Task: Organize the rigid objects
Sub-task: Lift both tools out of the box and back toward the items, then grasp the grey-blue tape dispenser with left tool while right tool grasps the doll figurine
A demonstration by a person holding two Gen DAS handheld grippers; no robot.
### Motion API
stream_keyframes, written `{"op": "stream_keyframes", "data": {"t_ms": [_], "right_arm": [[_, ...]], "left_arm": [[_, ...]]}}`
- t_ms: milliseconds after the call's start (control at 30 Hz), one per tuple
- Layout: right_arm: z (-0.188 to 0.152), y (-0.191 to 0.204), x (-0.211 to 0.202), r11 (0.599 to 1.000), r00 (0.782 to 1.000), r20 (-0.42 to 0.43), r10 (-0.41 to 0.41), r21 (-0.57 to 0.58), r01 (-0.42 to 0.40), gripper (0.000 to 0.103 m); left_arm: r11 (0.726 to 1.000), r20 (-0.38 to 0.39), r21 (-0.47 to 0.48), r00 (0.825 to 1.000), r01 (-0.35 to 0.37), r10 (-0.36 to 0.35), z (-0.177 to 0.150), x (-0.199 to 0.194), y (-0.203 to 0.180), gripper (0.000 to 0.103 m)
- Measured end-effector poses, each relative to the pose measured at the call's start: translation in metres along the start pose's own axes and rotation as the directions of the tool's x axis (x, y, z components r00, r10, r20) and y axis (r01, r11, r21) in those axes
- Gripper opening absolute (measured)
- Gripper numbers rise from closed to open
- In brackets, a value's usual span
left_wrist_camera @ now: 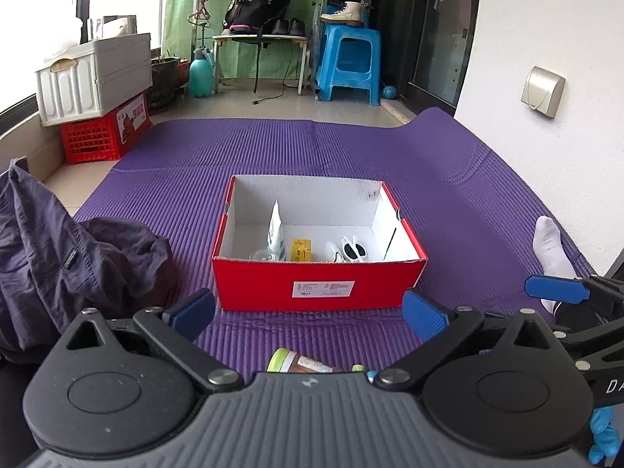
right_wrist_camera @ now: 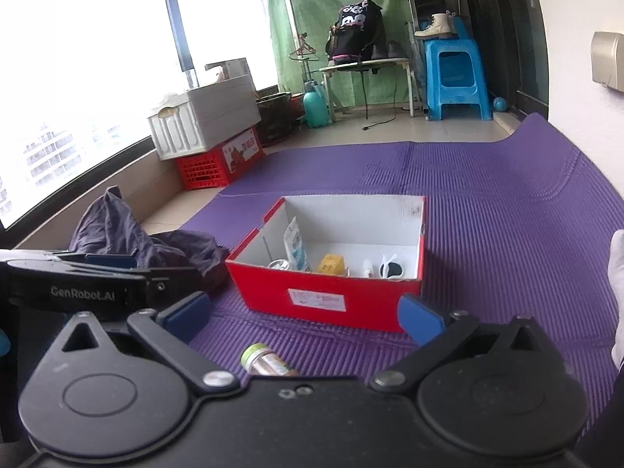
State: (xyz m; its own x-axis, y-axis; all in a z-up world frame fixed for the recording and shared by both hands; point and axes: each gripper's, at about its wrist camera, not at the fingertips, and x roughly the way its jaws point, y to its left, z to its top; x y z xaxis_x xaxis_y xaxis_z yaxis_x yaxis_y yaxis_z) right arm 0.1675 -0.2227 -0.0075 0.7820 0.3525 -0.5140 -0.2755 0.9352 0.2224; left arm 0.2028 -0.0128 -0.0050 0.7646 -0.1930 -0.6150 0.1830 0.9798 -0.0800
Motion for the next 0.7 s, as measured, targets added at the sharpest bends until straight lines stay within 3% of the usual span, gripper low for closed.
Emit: {"op": "stream_keyframes", "data": {"t_ms": [333, 700], "right_arm": [[-0.013, -0.002, -0.009, 1.0, 1.0, -0.023, -0.022, 0.016, 0.022, 0.103], [-0.037, -0.008, 0.016, 0.998, 0.99, -0.14, -0.027, 0.045, 0.034, 0.103]], "left_arm": [[1.0, -0.004, 0.007, 1.0, 0.0, 0.0, -0.025, -0.017, 0.002, 0.103], [1.0, -0.148, -0.014, 0.989, 0.017, -0.019, -0.085, -0.002, -0.002, 0.103]]}}
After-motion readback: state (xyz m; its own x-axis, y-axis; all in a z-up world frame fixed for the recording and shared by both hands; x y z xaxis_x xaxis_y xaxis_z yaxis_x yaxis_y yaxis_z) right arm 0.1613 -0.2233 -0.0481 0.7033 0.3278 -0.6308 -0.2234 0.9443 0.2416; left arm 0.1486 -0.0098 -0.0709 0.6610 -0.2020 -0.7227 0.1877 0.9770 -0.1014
